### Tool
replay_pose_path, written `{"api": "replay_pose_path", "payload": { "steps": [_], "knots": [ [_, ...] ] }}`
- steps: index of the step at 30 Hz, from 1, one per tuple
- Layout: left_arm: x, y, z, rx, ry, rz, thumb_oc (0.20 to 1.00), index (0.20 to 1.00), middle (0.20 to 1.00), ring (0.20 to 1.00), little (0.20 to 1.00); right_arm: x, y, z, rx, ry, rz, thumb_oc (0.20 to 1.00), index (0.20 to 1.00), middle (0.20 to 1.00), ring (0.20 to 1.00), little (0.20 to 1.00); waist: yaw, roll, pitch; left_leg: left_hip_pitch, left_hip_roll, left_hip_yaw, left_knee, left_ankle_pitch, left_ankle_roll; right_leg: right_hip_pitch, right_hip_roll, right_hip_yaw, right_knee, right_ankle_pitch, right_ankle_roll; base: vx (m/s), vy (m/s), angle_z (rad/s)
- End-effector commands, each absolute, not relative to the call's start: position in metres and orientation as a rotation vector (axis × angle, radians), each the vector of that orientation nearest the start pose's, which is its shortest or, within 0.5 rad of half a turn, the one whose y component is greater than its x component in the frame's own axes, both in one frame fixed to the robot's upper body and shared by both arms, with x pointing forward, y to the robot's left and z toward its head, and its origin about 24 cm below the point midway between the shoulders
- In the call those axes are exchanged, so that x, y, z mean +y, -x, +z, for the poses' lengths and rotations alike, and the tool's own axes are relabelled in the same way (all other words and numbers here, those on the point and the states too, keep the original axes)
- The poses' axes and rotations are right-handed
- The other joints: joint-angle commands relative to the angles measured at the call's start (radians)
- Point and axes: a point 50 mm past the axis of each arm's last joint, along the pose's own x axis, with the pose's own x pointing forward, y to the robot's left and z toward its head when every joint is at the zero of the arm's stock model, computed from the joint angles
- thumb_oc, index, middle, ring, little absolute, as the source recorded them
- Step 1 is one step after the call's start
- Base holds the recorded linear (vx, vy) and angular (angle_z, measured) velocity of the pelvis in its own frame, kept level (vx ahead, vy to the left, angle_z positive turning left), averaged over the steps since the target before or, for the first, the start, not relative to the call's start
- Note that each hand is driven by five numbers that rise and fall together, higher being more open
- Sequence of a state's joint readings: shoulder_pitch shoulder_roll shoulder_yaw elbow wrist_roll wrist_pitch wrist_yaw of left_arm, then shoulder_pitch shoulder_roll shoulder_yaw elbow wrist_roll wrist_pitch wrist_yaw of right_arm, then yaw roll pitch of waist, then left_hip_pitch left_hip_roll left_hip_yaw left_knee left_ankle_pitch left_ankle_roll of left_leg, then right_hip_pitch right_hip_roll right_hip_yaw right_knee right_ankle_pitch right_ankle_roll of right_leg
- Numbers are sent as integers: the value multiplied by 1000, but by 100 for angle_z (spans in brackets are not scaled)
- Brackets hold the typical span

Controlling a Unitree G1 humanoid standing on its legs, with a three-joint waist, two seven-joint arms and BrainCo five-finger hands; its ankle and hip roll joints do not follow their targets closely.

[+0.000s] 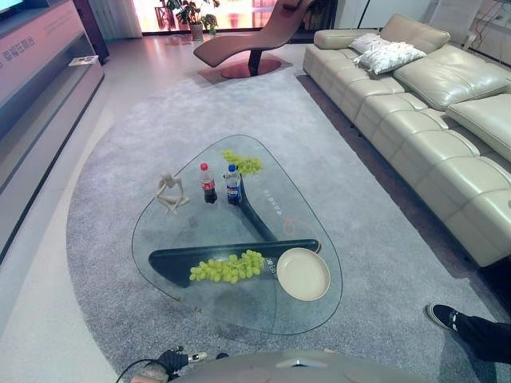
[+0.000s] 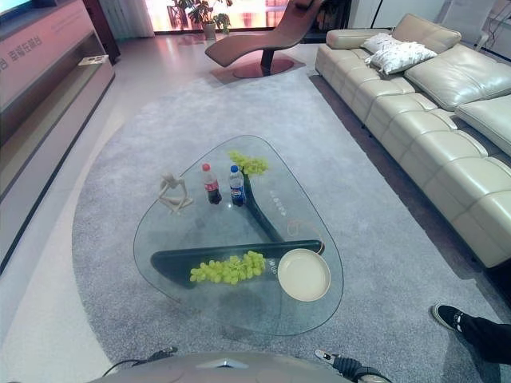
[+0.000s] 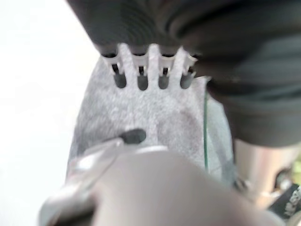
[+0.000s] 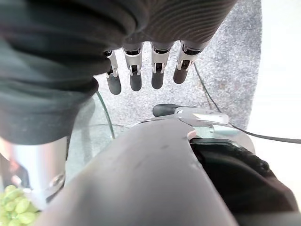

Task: Pick up fruits into the plate

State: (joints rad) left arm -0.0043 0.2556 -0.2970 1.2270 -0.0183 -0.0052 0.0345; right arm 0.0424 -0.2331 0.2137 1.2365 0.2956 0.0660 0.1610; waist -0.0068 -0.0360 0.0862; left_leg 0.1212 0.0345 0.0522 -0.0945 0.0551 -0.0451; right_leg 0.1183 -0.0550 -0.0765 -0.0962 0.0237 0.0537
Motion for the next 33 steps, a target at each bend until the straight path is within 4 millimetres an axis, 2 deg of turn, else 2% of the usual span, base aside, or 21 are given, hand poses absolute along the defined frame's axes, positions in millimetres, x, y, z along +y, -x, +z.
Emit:
{"api": "replay_pose_path", "payload": {
  "steps": [1,2,4,8,9,10,14,16,17,19,24,26,33],
  "knots": [
    [237,-144,-144,1050,-581,-67,1000,1000,1000,1000,1000,-223,-108,-159,1236,-14,5,1000,1000,1000,1000,1000,2,-3,101,28,-11,2,42,-166,39,-35,-18,35,77,-56,44,-69,0,-12],
    [239,-155,-139,1010,-608,-58,1000,1000,1000,1000,1000,-225,-115,-156,1212,-10,7,1000,1000,1000,1000,1000,-2,0,116,11,-9,3,49,-164,39,-56,-17,41,87,-55,44,-157,31,-15],
    [248,-192,-119,881,-696,-14,1000,1000,1000,1000,1000,-234,-138,-146,1131,9,20,1000,1000,1000,1000,1000,-18,11,170,-41,-8,0,61,-150,41,-117,-10,58,116,-54,39,-217,67,-17],
    [266,-239,-81,710,-802,58,1000,1000,1000,1000,1000,-247,-165,-130,1024,26,35,1000,1000,1000,1000,1000,-35,31,232,-97,-12,-11,63,-127,40,-175,-2,75,132,-49,33,-102,72,-13],
    [268,-243,-77,696,-812,65,1000,1000,1000,1000,1000,-248,-168,-128,1015,27,36,1000,1000,1000,1000,1000,-36,32,237,-101,-12,-12,63,-126,40,-179,-2,76,133,-48,32,-98,59,-9],
    [275,-263,-56,617,-864,96,1000,1000,1000,1000,1000,-253,-183,-119,963,29,37,1000,1000,1000,1000,1000,-41,42,263,-125,-14,-17,61,-116,38,-204,1,78,136,-45,28,-94,64,-4],
    [288,-301,-10,448,-964,180,1000,1000,1000,1000,1000,-257,-220,-96,849,24,26,1000,1000,1000,1000,1000,-54,63,323,-190,-22,-24,65,-95,31,-268,5,81,147,-39,20,-119,88,-6],
    [290,-309,2,406,-993,207,1000,1000,1000,1000,1000,-257,-230,-89,822,24,25,1000,1000,1000,1000,1000,-57,68,339,-211,-24,-26,69,-90,28,-289,6,82,154,-38,18,-71,62,-13],
    [292,-319,17,354,-1042,240,1000,1000,1000,1000,1000,-255,-243,-81,789,23,22,1000,1000,1000,1000,1000,-61,73,360,-237,-25,-27,78,-84,25,-319,8,80,167,-37,14,-58,47,-13],
    [293,-327,29,315,-1066,273,1000,1000,1000,1000,1000,-253,-249,-77,761,26,19,1000,1000,1000,1000,1000,-65,76,376,-268,-25,-26,89,-79,21,-351,11,84,180,-36,12,-96,70,-7],
    [302,-351,83,208,-1209,428,1000,1000,1000,1000,1000,-248,-246,-76,672,59,43,1000,1000,1000,1000,1000,-108,79,434,-346,-25,3,115,-69,21,-455,20,107,224,-30,15,-86,92,-20],
    [305,-356,98,186,-1265,472,1000,1000,1000,1000,1000,-244,-245,-75,650,48,53,1000,1000,1000,1000,1000,-117,72,434,-385,-27,7,127,-66,20,-495,23,109,233,-27,13,-41,-11,-9],
    [296,-375,132,136,-1394,504,1000,1000,1000,1000,1000,-226,-259,-66,577,-19,64,1000,1000,1000,1000,1000,-131,51,434,-487,-28,11,163,-54,15,-606,36,107,278,-21,9,-25,-62,-4]
  ]
}}
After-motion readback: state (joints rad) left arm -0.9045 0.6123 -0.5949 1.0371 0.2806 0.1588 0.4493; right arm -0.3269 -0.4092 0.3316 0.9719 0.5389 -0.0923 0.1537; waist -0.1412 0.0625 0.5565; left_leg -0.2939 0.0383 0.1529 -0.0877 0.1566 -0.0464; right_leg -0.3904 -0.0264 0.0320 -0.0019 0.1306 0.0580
